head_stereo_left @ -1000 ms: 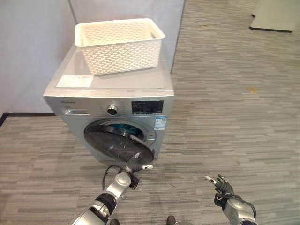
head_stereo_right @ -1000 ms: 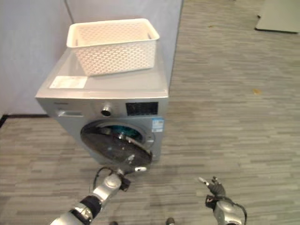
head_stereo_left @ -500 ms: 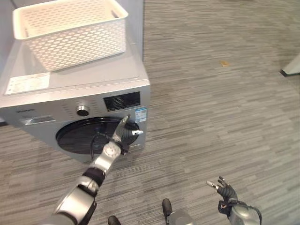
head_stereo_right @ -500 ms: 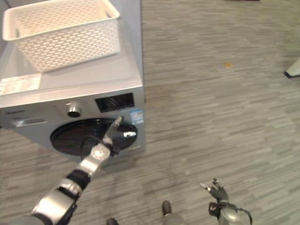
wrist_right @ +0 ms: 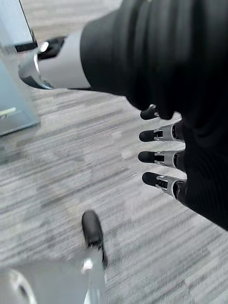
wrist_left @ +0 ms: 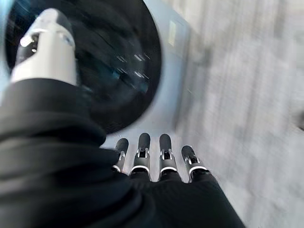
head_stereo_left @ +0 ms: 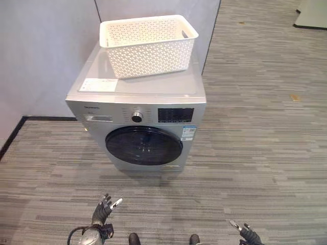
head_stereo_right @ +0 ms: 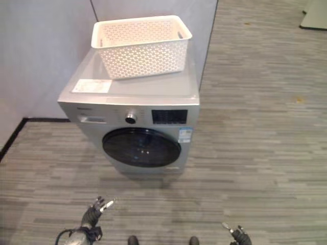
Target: Grab the laundry basket,head to the washer,open it,put in the laundry and shut it.
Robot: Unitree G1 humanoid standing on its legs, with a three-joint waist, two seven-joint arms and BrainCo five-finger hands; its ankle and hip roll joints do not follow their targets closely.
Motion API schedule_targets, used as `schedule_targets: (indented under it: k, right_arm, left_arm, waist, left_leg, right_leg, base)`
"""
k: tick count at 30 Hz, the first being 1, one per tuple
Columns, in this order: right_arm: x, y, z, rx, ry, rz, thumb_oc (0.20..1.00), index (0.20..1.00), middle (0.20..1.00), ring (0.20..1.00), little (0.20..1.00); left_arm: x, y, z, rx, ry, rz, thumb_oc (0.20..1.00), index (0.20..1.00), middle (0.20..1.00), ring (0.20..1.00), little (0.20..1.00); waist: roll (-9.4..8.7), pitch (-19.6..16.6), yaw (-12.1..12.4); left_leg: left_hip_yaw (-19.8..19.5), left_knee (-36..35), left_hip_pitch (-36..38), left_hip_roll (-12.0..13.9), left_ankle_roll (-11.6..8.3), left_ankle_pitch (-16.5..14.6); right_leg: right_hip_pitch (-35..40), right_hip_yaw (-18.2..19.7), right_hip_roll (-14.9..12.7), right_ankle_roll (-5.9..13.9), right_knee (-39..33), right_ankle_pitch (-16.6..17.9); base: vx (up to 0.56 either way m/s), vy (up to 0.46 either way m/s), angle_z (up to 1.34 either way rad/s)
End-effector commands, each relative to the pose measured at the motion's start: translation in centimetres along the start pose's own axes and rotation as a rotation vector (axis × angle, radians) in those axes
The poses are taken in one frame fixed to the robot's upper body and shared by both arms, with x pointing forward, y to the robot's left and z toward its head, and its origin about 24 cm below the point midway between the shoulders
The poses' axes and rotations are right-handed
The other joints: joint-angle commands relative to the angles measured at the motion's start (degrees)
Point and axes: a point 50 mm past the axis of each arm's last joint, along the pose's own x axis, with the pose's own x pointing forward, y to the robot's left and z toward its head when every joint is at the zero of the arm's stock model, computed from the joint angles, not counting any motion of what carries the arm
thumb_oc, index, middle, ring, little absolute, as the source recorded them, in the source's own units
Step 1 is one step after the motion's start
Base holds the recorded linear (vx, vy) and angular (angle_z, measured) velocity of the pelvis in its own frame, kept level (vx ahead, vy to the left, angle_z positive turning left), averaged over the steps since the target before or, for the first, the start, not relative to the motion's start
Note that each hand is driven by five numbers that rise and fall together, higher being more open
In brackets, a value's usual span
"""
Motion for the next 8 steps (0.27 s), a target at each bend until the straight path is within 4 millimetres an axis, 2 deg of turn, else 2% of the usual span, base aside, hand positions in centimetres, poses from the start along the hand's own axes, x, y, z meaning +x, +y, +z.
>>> schedule_targets:
  k: [1,4,8]
  right_arm:
    - [-0.1,0.2,-1.8,0.026,0.084,-0.015,1.0,1.0,1.0,1.0,1.0]
    - [-0.4,0.2,-3.2,0.034,0.147,-0.034,1.0,1.0,1.0,1.0,1.0]
    - [-0.4,0.2,-3.5,0.021,0.162,-0.03,1.0,1.0,1.0,1.0,1.0]
  left_arm:
    - [0.2,1.5,-2.1,-0.021,0.121,0.133,1.0,1.0,1.0,1.0,1.0]
    - [-0.6,2.1,-3.9,-0.046,0.209,0.192,1.0,1.0,1.0,1.0,1.0]
    - [-0.8,2.2,-4.2,-0.043,0.221,0.189,1.0,1.0,1.0,1.0,1.0]
  waist:
    - [-2.12,-1.3,0.8]
    - [-2.21,-2.0,1.2]
    - [-2.27,-2.2,1.2]
  left_leg:
    - [-2.8,0.3,0.3,1.8,-0.41,-2.6]
    - [-3.7,0.3,0.5,1.4,-0.32,-2.9]
    - [-4.2,0.3,0.7,1.2,-0.21,-3.0]
  right_leg:
    - [0.8,-1.5,-2.4,1.69,0.5,-1.3]
    - [1.7,-2.3,-2.7,1.58,0.5,-1.4]
    - [2.1,-2.9,-2.8,1.58,0.5,-1.4]
  base:
    - [0.02,0.015,0.16]
    - [0.02,0.01,0.12]
    - [0.01,0.006,0.11]
